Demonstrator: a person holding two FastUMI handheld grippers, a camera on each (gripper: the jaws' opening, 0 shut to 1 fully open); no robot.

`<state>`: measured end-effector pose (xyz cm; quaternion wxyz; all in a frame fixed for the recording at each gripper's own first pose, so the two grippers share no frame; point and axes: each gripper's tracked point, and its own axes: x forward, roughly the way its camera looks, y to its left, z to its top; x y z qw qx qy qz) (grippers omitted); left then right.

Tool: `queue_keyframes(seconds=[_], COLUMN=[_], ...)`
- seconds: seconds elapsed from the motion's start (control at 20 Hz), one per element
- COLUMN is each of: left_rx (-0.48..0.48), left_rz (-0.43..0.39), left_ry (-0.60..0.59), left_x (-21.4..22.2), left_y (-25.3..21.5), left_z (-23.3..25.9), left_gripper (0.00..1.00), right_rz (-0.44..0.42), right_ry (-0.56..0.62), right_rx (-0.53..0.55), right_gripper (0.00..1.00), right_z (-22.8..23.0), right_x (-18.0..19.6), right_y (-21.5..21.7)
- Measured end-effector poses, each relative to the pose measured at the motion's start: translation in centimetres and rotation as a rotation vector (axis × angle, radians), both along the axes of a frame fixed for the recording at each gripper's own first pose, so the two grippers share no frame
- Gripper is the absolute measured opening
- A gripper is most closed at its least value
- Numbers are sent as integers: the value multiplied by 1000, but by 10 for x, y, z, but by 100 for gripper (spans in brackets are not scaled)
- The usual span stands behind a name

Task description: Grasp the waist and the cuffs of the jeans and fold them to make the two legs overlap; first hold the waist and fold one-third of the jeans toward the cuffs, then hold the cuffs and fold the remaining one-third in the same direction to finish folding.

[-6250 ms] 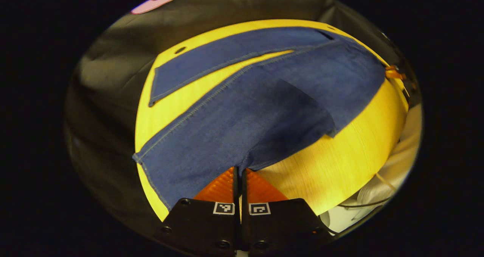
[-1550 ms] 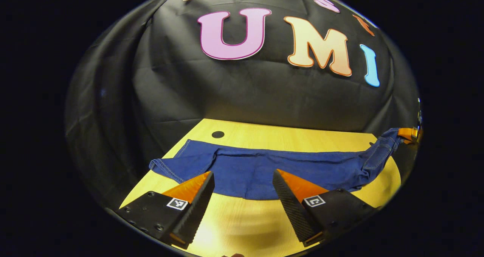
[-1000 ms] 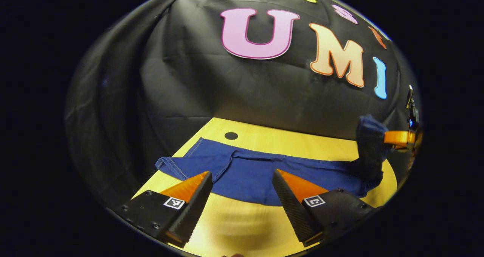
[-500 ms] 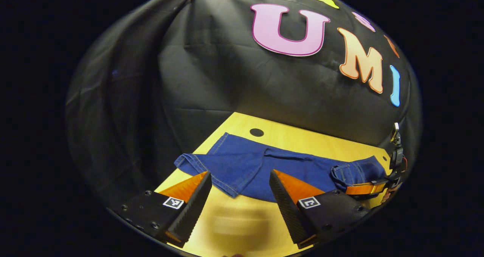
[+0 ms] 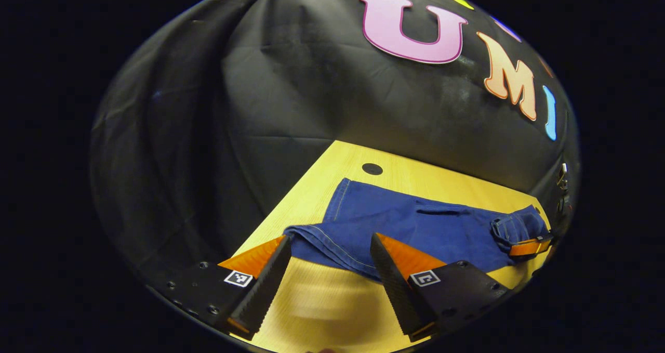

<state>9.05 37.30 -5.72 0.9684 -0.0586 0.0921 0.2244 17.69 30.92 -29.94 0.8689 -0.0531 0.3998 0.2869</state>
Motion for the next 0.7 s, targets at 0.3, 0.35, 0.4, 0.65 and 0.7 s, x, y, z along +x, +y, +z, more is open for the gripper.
queue_keyframes(seconds=[0.3,0.35,0.4,0.65,0.7], left_rx=[107,130,154,156,136], left_rz=[-153,-167,-182,-265,-272], left_ry=[79,90,109,199,223], left_x=[43,48,52,68,66], left_y=[-2,1,3,13,17], left_z=[-8,-7,-8,-22,-30], left_gripper=[95,95,94,95,95], right_rz=[3,1,6,-17,-23], right_ry=[-9,-18,-18,-81,-84], right_rx=[19,27,52,92,86], right_gripper=[24,28,29,62,62], right_z=[9,14,23,67,71], right_x=[-1,-3,-8,-15,-18], right_y=[8,8,14,13,10])
